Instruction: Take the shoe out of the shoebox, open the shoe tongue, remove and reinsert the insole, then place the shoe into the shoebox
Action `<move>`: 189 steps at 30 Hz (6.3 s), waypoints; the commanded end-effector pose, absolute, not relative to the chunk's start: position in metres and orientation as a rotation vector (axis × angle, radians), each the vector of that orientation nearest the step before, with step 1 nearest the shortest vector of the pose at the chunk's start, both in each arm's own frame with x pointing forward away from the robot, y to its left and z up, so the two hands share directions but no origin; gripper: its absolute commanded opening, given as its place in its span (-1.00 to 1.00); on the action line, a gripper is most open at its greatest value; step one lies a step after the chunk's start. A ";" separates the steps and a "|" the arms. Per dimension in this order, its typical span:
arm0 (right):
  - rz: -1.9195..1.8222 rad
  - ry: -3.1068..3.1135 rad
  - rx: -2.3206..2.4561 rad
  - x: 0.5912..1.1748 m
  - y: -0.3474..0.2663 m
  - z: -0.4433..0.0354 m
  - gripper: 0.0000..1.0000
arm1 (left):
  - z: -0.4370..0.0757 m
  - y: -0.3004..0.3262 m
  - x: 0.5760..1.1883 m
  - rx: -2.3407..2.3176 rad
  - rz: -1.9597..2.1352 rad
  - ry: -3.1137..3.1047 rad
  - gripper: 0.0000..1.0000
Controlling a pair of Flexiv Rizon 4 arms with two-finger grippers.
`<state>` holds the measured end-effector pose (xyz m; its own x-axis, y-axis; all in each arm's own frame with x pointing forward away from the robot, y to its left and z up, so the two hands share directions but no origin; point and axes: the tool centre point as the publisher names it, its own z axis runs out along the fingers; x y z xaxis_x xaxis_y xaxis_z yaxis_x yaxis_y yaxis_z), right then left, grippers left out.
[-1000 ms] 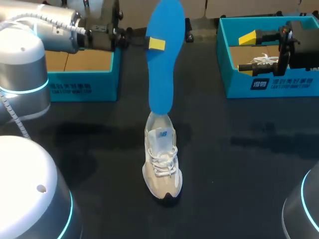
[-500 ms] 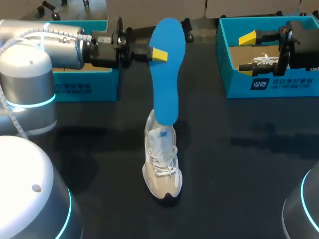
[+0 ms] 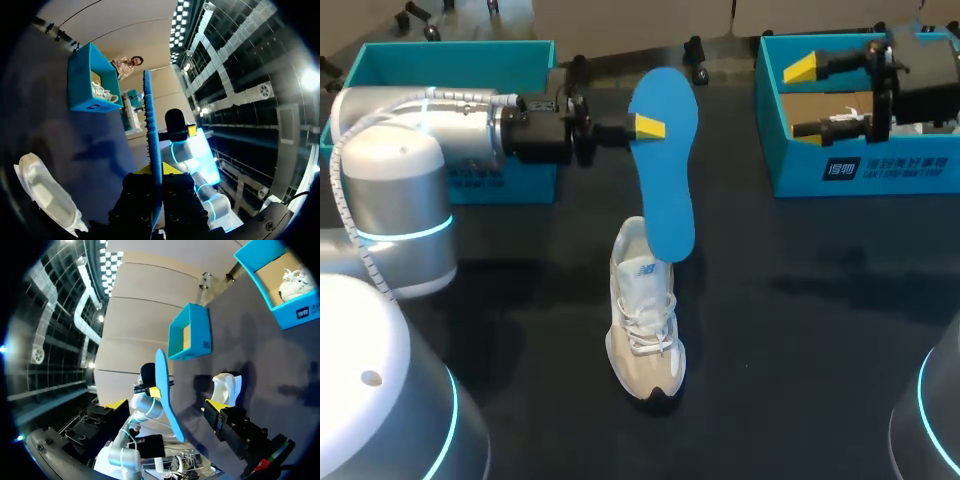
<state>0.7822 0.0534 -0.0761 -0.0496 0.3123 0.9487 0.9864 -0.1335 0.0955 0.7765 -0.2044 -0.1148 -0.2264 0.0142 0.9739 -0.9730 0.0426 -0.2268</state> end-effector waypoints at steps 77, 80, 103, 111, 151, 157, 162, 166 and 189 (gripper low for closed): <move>-0.518 -1.859 -2.077 0.775 0.132 -0.027 1.00 | -0.122 -0.223 0.801 1.153 1.235 -1.235 -1.00; -0.488 -1.874 -2.093 0.774 0.134 -0.027 1.00 | -0.122 -0.223 0.801 1.153 1.235 -1.235 -1.00; -0.296 -2.158 -2.258 0.778 0.160 -0.032 1.00 | -0.122 -0.223 0.801 1.153 1.235 -1.235 -1.00; -0.263 -2.280 -2.211 0.778 0.169 -0.036 1.00 | -0.122 -0.223 0.801 1.153 1.235 -1.235 -1.00; -0.218 -2.316 -2.258 0.769 0.175 -0.050 1.00 | -0.122 -0.223 0.801 1.153 1.235 -1.235 -1.00; -0.268 -2.306 -2.256 0.766 0.173 -0.049 1.00 | -0.122 -0.223 0.801 1.153 1.235 -1.235 -1.00; -0.360 -2.271 -2.252 0.753 0.157 -0.048 1.00 | -0.122 -0.223 0.801 1.153 1.235 -1.235 -1.00; -0.417 -2.247 -2.241 0.745 0.144 -0.047 1.00 | -0.122 -0.223 0.801 1.153 1.235 -1.235 -1.00; -0.900 -2.120 -1.973 0.742 0.088 -0.057 1.00 | -0.122 -0.223 0.801 1.153 1.235 -1.235 -1.00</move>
